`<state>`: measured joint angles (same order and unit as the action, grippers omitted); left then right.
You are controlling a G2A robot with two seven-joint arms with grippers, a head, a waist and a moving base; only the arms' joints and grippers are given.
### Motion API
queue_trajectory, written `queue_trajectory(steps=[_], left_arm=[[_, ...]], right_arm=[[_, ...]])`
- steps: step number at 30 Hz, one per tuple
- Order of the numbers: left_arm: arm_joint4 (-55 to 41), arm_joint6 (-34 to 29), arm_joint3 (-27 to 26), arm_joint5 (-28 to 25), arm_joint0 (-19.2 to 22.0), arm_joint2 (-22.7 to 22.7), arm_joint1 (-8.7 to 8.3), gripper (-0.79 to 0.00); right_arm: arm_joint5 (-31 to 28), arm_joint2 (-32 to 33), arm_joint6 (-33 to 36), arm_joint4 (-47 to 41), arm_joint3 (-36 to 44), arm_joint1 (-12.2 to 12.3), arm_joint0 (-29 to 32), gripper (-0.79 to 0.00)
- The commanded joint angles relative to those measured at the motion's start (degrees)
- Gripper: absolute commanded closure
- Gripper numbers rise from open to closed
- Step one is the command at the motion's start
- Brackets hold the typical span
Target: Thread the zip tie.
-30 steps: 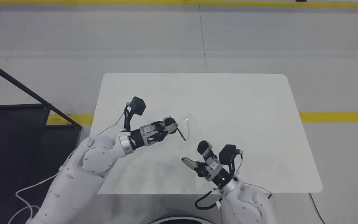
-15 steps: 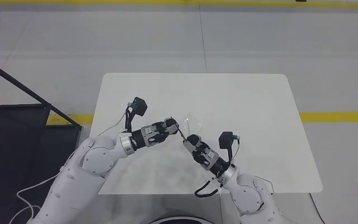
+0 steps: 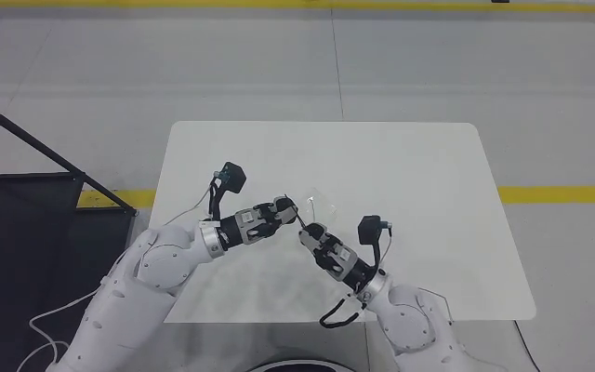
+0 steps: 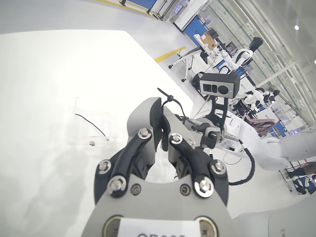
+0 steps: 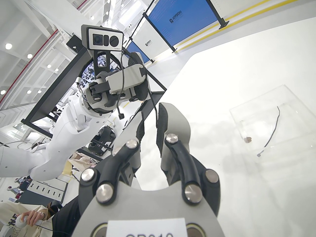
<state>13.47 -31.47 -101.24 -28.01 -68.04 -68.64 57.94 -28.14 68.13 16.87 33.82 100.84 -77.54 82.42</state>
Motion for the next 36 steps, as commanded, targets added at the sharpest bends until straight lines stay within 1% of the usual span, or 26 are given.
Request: queue_trajectory(steps=[1, 3, 4, 5, 6, 15, 16, 17, 18, 20, 22, 25, 31, 34, 36], left_arm=[[0.17, -0.05, -0.07, -0.09, 0.0, -0.04, 0.02, 0.0], [0.21, -0.04, -0.09, -0.13, -0.04, -0.07, 0.05, 0.0], [0.22, -0.05, -0.11, -0.13, -0.05, -0.08, 0.06, 0.0], [0.23, -0.07, -0.12, -0.12, -0.07, -0.1, 0.08, 0.0], [0.34, -0.07, -0.16, -0.13, -0.07, -0.14, 0.08, 0.0], [0.19, -0.79, -0.06, -0.71, -0.08, -0.27, 0.15, 0.0], [0.17, -0.83, -0.03, -0.75, -0.09, -0.3, 0.16, -0.04], [0.11, -0.9, 0.02, -0.77, -0.12, -0.3, 0.17, -0.12], [0.08, -1.01, 0.05, -0.78, -0.11, -0.32, 0.17, -0.163], [-0.11, -1.18, 0.12, -0.91, -0.11, -0.34, 0.19, -0.222], [-0.42, -1.43, 0.28, -0.97, -0.11, -0.32, 0.21, -0.252], [-1.14, -2.28, 0.55, -1.19, 0.03, -0.29, 0.21, -0.265], [-1.79, -3.2, 1.01, -1.38, 0.11, -0.58, 0.19, -0.246], [-1.74, -3.02, 1.18, -1.41, -0.09, -0.91, 0.16, -0.231], [-1.84, -2.3, 1.54, -1.54, -0.6, -1.55, 0.11, -0.231]], right_arm=[[0.08, -0.27, -0.11, -0.28, -0.06, 0.02, -0.19, -0.142], [0.21, -0.41, -0.08, -0.65, -0.28, 0.06, -0.47, -0.129], [0.35, -0.47, -0.07, -0.78, -0.37, 0.08, -0.6, -0.105], [0.5, -0.53, -0.09, -0.91, -0.42, 0.1, -0.71, -0.04], [0.58, -0.57, -0.13, -1.02, -0.47, 0.13, -0.79, 0.0], [1.04, -0.38, -0.55, -2.26, -0.9, 0.41, -1.14, 0.0], [0.93, -0.25, -0.6, -2.5, -0.92, 0.46, -1.14, 0.0], [0.78, -0.15, -0.7, -2.73, -0.96, 0.5, -1.1, 0.0], [0.67, -0.04, -0.72, -2.86, -0.98, 0.56, -1.06, 0.0], [0.51, 0.27, -0.91, -3.25, -0.99, 0.67, -0.94, 0.0], [0.4, 0.43, -1.01, -3.48, -0.97, 0.75, -0.82, 0.0], [0.24, 0.76, -1.05, -3.96, -0.89, 0.9, -0.69, 0.0], [-0.69, 1.22, -0.43, -6.34, -1.28, 1.17, -0.81, 0.0], [-1.78, 1.8, 0.7, -9.4, -1.96, 1.37, -0.96, 0.0], [-2.99, 2.51, 2.61, -12.7, -2.62, 1.6, -1.13, 0.0]])
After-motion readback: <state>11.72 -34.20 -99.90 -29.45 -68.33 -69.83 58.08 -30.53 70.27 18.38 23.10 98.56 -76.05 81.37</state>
